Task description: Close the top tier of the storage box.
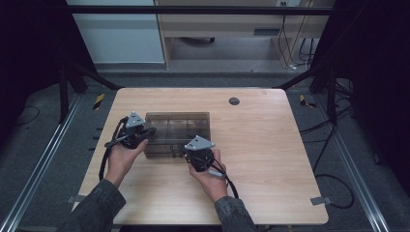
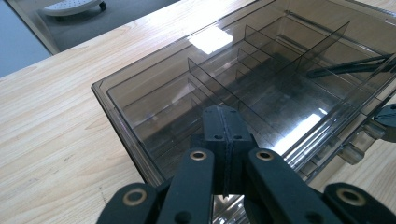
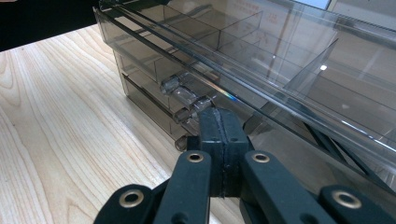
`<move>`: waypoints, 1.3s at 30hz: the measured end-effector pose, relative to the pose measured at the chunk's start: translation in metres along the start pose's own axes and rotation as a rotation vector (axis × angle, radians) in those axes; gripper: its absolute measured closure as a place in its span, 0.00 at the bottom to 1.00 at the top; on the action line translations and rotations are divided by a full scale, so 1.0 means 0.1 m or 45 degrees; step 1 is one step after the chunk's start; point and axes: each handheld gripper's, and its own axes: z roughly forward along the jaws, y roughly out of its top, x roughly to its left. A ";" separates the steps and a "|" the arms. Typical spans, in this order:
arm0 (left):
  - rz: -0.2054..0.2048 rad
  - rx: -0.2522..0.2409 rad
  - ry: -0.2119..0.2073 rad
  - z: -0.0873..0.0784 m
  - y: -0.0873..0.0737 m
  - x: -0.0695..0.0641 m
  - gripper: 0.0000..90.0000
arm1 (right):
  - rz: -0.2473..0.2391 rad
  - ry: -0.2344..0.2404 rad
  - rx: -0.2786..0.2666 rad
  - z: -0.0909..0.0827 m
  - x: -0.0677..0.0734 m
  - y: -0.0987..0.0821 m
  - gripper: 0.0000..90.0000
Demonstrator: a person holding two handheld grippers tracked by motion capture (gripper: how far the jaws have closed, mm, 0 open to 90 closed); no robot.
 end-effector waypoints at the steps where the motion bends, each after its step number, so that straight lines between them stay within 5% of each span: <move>1: 0.001 0.000 0.001 0.00 0.00 0.00 1.00 | 0.001 0.000 0.000 0.00 0.00 0.00 1.00; 39: 0.002 -0.003 0.001 0.00 0.00 0.00 1.00 | 0.011 -0.008 -0.003 0.04 -0.03 0.02 1.00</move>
